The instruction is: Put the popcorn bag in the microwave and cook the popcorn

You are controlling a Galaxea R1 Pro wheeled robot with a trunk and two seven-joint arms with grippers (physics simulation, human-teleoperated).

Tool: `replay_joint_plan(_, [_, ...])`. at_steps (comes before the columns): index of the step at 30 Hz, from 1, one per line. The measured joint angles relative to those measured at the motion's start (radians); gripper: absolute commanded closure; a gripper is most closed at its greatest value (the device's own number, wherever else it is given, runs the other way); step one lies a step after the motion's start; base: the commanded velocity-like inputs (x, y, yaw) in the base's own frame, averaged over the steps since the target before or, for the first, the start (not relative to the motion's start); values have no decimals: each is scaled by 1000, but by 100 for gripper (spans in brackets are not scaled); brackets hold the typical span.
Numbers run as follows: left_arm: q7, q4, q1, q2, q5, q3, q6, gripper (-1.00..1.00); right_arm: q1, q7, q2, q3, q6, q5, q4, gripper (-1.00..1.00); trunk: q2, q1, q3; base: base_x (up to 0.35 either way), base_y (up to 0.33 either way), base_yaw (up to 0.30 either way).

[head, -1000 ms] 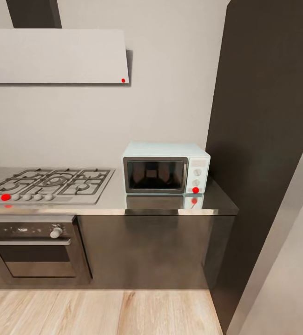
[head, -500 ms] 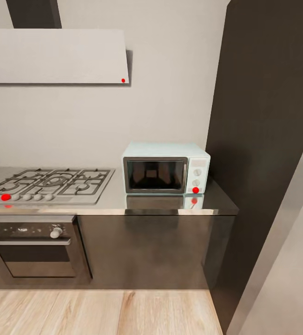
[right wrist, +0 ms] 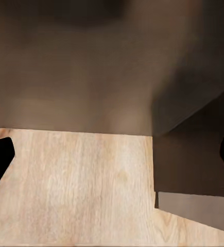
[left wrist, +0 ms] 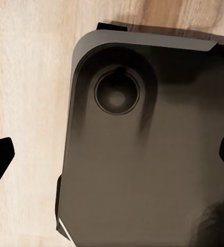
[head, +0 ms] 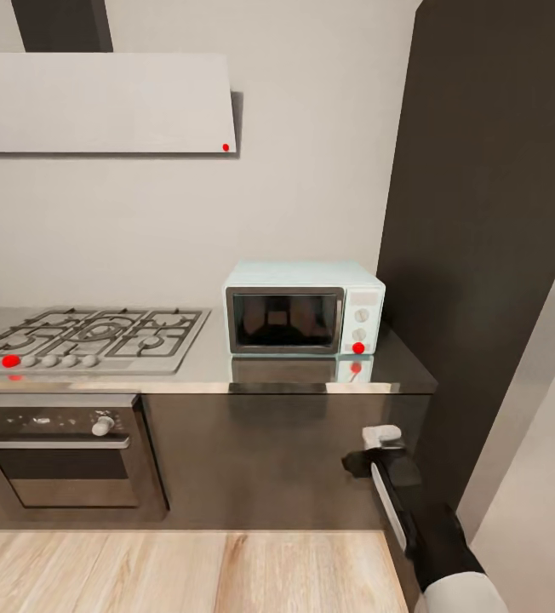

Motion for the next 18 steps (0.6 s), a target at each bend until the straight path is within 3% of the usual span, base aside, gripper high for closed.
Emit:
replay_joint_plan(10, [-1, 0, 1, 0, -2, -1, 0, -100, -274, -3, 41, -1, 92, 4, -6, -100, 0, 0, 0, 0, 0, 0])
replay_joint_plan(14, [-1, 0, 0, 0, -2, -1, 0, -100, -375, -54, 62, -5, 98, -2, -10, -100, 0, 0, 0, 0, 0, 0])
replay_joint_plan(18, [-1, 0, 0, 0, -2, -1, 0, -100, -405, -115, 87, -7, 43, -5, -12, -100, 0, 0, 0, 0, 0, 0])
